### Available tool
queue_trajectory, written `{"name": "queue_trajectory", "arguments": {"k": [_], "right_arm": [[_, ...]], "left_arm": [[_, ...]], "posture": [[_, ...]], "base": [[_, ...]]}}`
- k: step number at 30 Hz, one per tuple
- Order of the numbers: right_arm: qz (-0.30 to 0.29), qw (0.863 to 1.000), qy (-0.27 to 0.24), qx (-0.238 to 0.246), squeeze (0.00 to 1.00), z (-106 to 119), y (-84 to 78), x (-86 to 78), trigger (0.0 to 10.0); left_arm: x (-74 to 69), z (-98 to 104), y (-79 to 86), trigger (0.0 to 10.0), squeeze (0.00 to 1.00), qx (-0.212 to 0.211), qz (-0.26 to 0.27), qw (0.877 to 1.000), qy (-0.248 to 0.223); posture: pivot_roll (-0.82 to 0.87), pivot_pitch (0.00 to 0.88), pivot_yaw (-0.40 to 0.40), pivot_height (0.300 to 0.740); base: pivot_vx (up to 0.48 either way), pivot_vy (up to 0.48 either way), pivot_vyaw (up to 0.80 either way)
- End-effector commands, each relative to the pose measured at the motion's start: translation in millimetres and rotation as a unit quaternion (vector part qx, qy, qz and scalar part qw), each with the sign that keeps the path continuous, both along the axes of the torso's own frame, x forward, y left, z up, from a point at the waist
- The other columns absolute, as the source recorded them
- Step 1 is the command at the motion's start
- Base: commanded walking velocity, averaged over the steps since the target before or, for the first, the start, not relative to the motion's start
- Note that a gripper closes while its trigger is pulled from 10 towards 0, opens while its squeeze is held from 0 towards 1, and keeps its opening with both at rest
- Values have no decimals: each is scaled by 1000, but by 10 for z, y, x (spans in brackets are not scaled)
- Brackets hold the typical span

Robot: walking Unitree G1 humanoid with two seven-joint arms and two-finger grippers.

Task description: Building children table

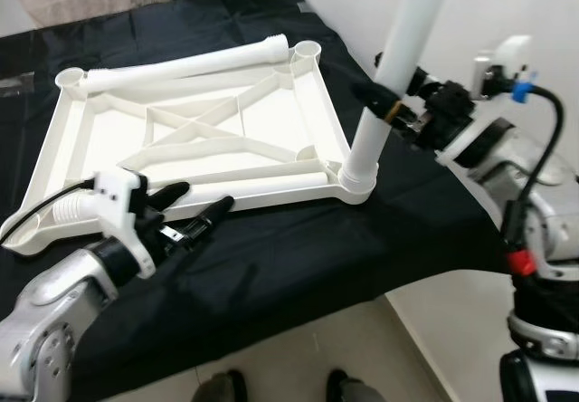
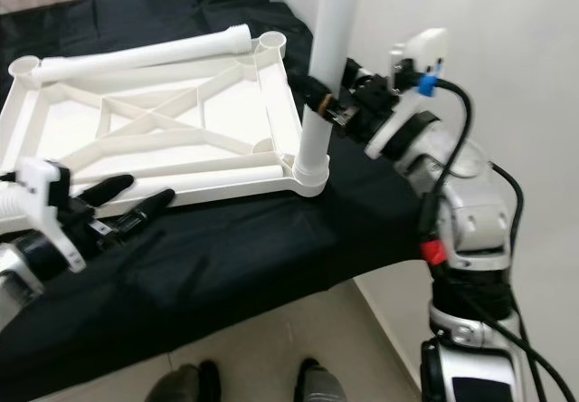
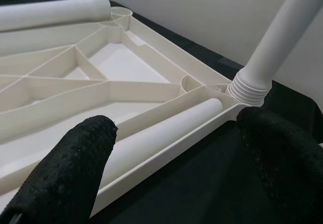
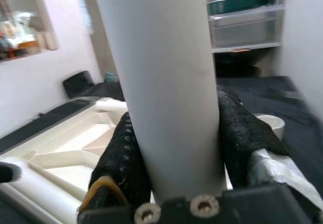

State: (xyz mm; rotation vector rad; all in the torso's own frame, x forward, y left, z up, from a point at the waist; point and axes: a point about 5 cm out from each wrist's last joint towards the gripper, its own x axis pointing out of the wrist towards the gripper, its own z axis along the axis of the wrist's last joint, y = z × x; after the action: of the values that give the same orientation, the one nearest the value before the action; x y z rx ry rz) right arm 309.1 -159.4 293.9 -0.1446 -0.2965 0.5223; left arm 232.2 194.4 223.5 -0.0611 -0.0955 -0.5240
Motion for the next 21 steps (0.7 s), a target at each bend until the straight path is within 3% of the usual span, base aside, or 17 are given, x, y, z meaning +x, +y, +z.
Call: {"name": "queue_trajectory", "arguments": {"k": [1, 2, 3, 4, 5, 6, 14, 18, 21], "right_arm": [[-108, 986, 121, -42, 0, -469, -198, 104, 0], [-192, 970, 145, -30, 0, -703, -93, 4, 0], [-192, 970, 145, -30, 0, -703, -93, 4, 0], [-247, 955, 166, -8, 0, -881, 9, -94, 0], [-247, 955, 166, -8, 0, -881, 9, -94, 0], [-271, 945, 182, 12, 0, -1000, 76, -135, 0], [-263, 945, 190, 45, 0, -1053, 257, -53, 0], [-260, 947, 184, 43, 0, -1023, 314, -35, 0], [-261, 948, 180, 42, 0, -998, 368, -33, 0]], "left_arm": [[-31, -32, 31, 10000, 0, 11, 13, 1000, 8], [-76, -48, -6, 10000, 0, 8, 21, 1000, 5], [-76, -48, -6, 10000, 0, 8, 21, 1000, 5], [-114, -89, -41, 10000, 0, 4, 32, 999, 5], [-114, -89, -41, 10000, 0, 4, 32, 999, 5], [-139, -152, -79, 10000, 0, 3, 39, 999, 7], [-123, -227, -126, 10000, 0, 4, 65, 998, -12], [-64, -186, -172, 10000, 0, 10, 57, 998, -25], [45, -11, -200, 10000, 0, 13, 37, 998, -57]], "posture": [[-24, 267, -7, 740], [-42, 253, -27, 740], [-42, 253, -27, 740], [-39, 240, -29, 740], [-39, 240, -29, 740], [-38, 207, -47, 740], [-55, 156, -52, 740], [-53, 140, -51, 740], [-48, 132, -41, 740]], "base": [[0, 0, 0], [0, 0, 0], [0, 0, 0], [0, 0, 0], [0, 0, 0], [0, 0, 0], [0, 0, 0], [0, 0, 0], [0, 0, 0]]}}
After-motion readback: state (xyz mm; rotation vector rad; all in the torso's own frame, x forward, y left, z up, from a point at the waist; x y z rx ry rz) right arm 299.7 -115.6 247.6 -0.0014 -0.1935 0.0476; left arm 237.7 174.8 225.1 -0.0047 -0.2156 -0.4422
